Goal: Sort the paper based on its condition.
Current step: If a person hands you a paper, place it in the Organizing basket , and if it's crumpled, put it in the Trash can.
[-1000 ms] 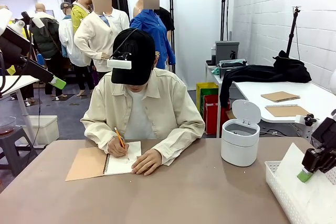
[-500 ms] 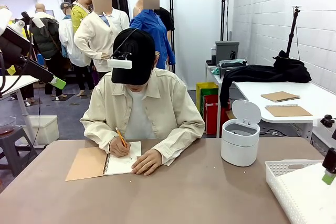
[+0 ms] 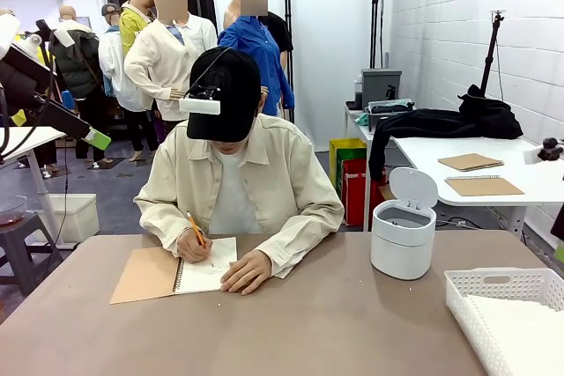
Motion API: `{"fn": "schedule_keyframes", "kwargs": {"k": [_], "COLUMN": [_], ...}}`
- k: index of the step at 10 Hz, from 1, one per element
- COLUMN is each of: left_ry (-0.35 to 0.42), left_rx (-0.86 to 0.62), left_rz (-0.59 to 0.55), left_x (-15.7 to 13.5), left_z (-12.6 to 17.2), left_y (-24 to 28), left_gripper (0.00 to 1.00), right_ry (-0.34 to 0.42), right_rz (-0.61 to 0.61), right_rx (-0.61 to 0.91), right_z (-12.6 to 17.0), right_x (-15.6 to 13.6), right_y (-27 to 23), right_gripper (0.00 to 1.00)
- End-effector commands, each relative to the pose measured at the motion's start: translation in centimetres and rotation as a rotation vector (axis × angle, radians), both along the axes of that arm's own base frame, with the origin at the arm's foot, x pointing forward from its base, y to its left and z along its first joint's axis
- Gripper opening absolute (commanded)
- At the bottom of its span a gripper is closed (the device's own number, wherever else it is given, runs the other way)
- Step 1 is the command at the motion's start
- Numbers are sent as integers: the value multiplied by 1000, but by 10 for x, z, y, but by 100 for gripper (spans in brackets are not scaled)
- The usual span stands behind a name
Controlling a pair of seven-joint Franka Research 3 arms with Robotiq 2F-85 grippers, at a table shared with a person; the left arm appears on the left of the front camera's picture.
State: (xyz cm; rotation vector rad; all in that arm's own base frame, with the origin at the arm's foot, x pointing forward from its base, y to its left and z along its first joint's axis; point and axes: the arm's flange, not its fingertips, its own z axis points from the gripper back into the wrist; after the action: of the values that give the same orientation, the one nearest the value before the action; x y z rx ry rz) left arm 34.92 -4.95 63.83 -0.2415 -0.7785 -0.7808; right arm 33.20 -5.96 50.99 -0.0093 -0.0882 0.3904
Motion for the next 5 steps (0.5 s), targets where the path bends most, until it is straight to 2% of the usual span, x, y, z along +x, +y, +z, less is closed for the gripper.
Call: {"fn": "schedule_keyframes", "kwargs": {"k": [1, 2, 3, 5], "left_ry": [1, 1, 1, 1], "left_rx": [-1, -1, -1, -1], "left_rz": [1, 1, 1, 1], "left_x": [0, 0, 0, 0], "left_z": [0, 0, 0, 0], "left_y": [0, 0, 0, 0], "left_gripper": [100, 100, 100, 100], "right_ry": [-32, -101, -21, -21], "right_rz": [47, 40, 34, 34], "right_rx": [-15, 12, -6, -6], "right_z": [3, 7, 8, 8], "right_x": [2, 3, -1, -1], "right_y": [20, 29, 13, 13], "right_gripper": [100, 100, 100, 100]}}
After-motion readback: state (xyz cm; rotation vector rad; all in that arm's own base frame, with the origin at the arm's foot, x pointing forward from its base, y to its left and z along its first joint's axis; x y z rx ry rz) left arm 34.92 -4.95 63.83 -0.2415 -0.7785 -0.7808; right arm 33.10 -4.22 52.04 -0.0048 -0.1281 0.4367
